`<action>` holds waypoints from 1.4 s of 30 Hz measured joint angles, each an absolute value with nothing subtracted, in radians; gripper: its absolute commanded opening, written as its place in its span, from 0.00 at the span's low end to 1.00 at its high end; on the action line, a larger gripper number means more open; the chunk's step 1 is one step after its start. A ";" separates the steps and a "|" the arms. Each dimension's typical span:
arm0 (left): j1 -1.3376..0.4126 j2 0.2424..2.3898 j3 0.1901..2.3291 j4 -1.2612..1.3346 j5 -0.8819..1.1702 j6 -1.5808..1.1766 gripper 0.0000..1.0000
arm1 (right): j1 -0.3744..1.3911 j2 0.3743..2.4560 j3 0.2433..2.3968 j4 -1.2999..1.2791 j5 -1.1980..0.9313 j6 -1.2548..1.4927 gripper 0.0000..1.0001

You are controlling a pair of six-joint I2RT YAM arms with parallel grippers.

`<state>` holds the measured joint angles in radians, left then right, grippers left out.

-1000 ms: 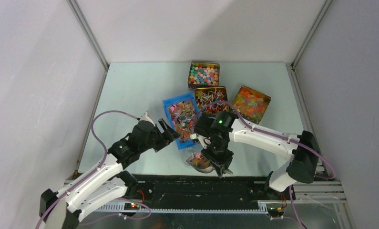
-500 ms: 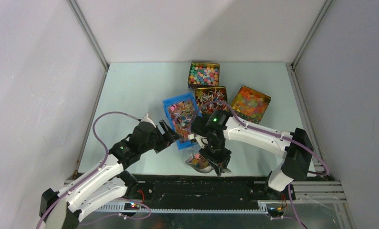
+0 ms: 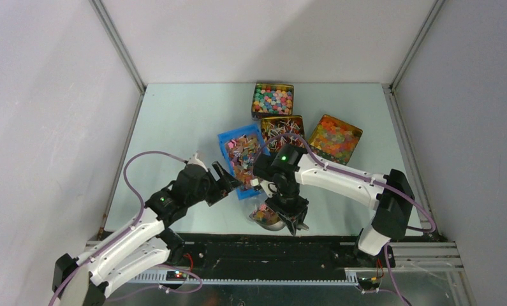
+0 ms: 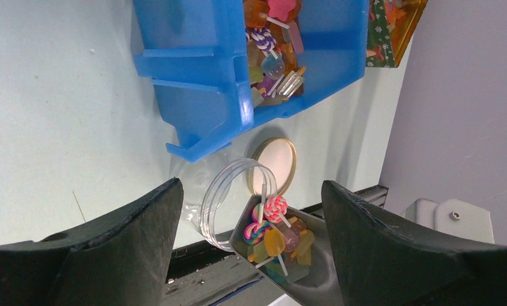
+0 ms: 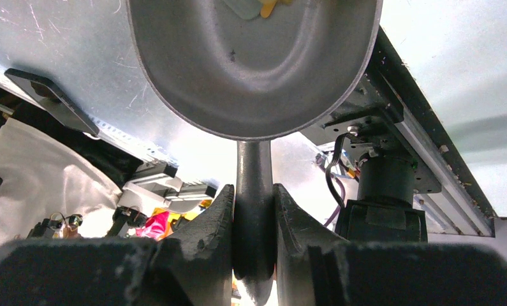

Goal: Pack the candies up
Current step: Place the fake candies in the packing bottle.

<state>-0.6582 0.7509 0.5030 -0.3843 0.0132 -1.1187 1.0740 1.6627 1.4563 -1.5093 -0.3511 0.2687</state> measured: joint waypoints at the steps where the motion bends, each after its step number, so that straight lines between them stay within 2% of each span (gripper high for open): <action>1: -0.658 0.751 0.503 -0.384 0.013 -1.119 0.85 | 1.074 1.666 1.461 -1.513 -0.351 0.269 0.00; 42: -0.658 0.744 0.479 -0.375 0.015 -1.127 0.85 | 1.084 1.696 1.510 -1.552 -0.336 0.269 0.00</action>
<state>-0.6582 0.7437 0.4786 -0.3752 0.0151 -1.1271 1.0843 1.6958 1.5101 -1.5524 -0.3359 0.2687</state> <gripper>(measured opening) 0.846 0.247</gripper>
